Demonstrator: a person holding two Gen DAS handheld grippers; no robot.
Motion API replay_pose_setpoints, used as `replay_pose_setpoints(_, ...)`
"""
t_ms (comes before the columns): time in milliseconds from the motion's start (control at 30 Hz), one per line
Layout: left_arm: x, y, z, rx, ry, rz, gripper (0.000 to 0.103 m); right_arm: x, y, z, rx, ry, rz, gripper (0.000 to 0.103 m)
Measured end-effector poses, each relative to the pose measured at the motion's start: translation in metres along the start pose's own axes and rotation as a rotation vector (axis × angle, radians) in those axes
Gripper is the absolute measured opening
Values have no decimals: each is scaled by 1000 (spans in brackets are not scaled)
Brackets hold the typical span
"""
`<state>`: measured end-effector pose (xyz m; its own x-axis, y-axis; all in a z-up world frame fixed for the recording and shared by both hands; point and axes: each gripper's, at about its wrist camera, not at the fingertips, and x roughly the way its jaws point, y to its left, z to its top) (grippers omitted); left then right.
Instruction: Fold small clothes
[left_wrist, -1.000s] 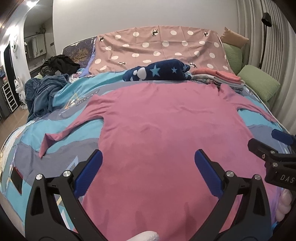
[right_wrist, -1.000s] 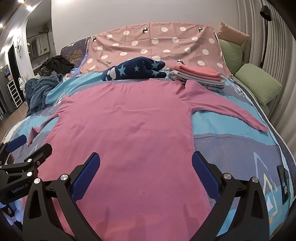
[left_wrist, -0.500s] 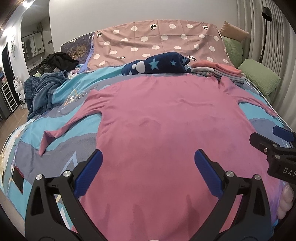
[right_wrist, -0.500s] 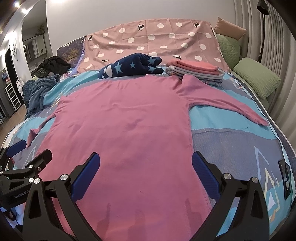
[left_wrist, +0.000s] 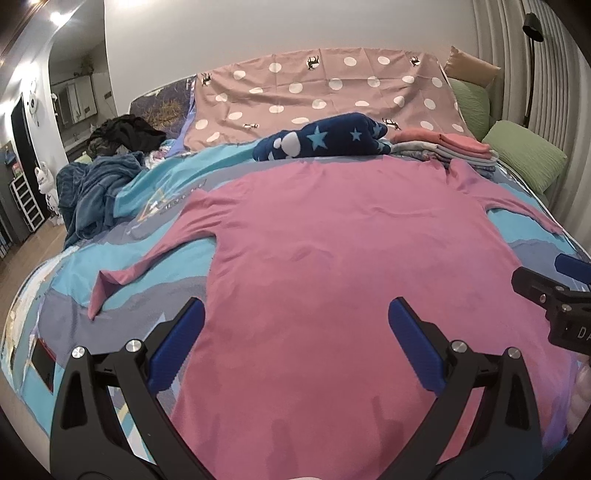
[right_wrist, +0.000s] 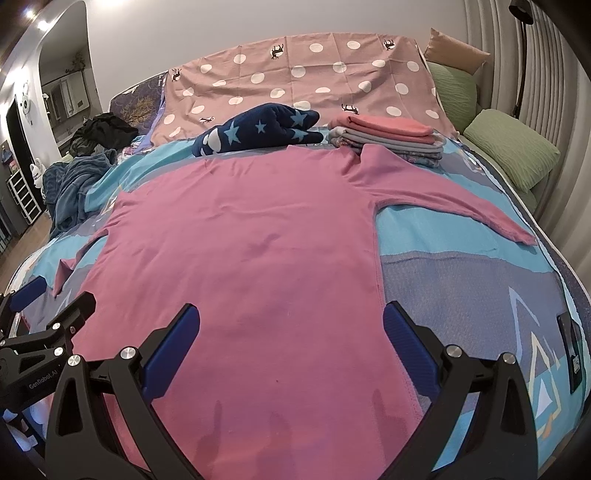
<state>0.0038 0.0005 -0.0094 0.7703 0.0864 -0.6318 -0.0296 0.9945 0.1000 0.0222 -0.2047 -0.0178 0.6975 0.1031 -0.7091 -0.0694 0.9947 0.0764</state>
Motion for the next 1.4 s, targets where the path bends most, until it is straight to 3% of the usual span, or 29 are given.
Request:
replay_pose_setpoints(333, 6, -1, -1, 13, 51, -79, 101, 1, 0, 1, -2, 0, -2, 100)
replay_pose_setpoints(1400, 15, 26, -3, -56, 48, -106, 101, 9, 26, 8, -41, 43, -37, 100)
